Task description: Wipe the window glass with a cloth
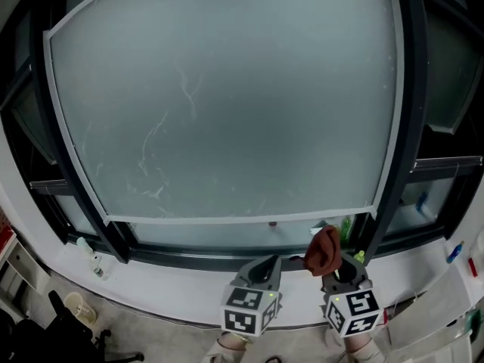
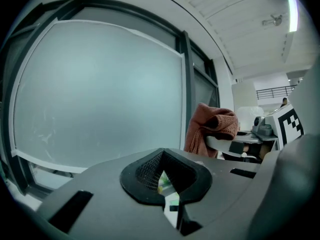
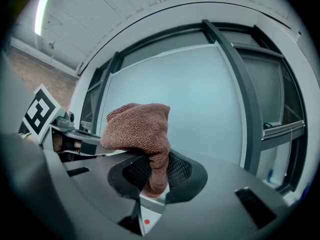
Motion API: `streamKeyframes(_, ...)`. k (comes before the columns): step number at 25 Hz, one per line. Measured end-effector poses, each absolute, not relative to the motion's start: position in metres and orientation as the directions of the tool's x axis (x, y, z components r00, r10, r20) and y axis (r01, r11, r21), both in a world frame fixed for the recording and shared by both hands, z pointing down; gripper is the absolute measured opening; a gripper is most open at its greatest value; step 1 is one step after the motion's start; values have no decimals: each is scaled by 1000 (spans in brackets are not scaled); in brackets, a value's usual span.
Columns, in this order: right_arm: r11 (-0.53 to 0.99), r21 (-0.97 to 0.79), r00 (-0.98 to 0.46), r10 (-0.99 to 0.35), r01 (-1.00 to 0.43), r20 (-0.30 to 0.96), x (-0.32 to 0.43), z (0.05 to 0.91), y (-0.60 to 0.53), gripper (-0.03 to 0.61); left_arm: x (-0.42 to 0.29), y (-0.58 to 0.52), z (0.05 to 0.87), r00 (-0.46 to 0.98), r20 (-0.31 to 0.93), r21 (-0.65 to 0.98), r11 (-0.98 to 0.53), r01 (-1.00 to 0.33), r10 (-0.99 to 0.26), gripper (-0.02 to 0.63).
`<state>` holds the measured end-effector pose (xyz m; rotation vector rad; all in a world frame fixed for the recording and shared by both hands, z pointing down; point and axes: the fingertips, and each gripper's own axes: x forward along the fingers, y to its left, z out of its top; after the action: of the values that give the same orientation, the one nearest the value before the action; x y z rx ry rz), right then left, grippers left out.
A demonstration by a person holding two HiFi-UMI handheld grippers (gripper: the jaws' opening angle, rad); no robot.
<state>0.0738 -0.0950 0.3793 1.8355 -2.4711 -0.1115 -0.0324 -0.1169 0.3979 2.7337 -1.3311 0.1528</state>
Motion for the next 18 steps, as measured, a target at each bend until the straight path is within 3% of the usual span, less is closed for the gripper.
streamKeyframes(18, 296, 111, -299, -954, -949, -7, 44, 373, -211, 48, -49, -233, 401, 629, 146, 38, -631, -775, -763, 3)
